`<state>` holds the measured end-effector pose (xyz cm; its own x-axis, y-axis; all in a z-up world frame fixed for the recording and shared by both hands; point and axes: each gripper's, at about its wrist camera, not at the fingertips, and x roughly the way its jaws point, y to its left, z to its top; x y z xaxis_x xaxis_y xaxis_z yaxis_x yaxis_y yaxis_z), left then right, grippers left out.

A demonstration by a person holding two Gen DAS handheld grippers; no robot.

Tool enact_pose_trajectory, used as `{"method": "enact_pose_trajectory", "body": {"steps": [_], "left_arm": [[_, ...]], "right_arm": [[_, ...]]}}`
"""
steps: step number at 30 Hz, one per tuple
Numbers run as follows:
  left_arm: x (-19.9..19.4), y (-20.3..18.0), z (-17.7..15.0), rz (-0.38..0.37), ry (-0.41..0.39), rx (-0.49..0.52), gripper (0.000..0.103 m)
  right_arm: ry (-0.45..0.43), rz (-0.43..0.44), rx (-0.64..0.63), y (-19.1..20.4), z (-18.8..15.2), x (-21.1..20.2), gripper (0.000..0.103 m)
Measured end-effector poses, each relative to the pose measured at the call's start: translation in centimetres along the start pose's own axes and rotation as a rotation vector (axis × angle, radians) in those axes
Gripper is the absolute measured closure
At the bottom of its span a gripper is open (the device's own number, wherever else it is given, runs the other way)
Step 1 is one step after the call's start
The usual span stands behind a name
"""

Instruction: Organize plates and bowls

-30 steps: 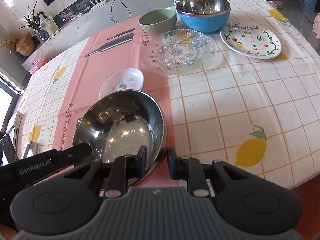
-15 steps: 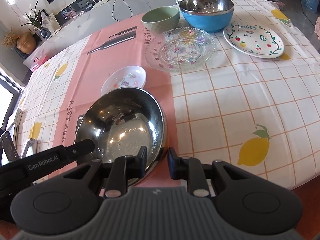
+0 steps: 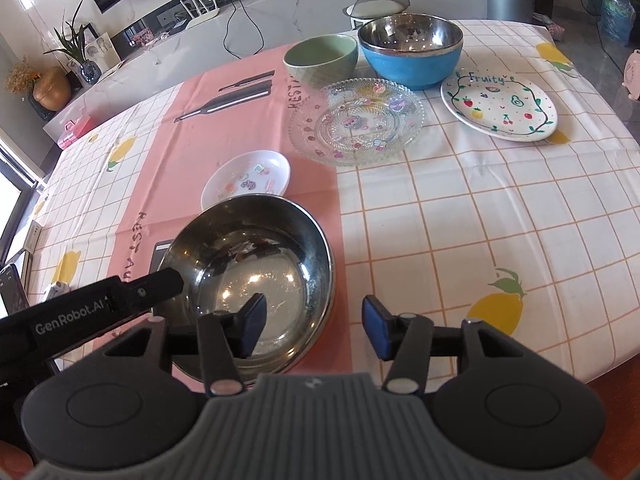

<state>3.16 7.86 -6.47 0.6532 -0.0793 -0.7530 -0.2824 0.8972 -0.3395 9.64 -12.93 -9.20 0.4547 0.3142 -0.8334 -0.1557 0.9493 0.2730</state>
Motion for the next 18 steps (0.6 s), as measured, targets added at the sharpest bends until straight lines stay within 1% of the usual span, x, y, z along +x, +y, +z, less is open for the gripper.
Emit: {"method": "enact_pose_trajectory", "body": {"steps": [1,5,7,10,13,15,18], "left_arm": [[-0.2,-0.2,0.2,0.002,-0.01,0.007,0.052],[-1.0,-0.8,0.9,0.001,-0.046,0.028,0.05],[-1.4,-1.4,1.5,-0.01,-0.06,0.047,0.05],[-1.7,-2.6,2.4,-0.03,-0.075,0.072,0.05],[-1.7,-4.0,3.3,-0.061,-0.072,0.092,0.049],[-1.7,-4.9,3.8,-0.081,-0.067,0.102,0.046],[-1.5,-6.4,4.6,-0.112,-0.056,0.116,0.046]], "right_arm": [[-0.004,-0.001,0.002,-0.1,0.0,-0.1,0.044],[-0.03,-0.013,0.005,-0.4,0.2,-1.0,0.041],[-0.052,-0.017,0.009,-0.7,0.5,-1.5,0.037],[-0.089,-0.025,0.019,-1.4,1.3,-2.4,0.034],[-0.121,-0.036,0.032,-2.2,2.2,-3.2,0.033],[-0.145,-0.043,0.044,-3.0,2.8,-3.8,0.031],[-0.179,-0.058,0.062,-4.1,3.9,-4.6,0.031]]}}
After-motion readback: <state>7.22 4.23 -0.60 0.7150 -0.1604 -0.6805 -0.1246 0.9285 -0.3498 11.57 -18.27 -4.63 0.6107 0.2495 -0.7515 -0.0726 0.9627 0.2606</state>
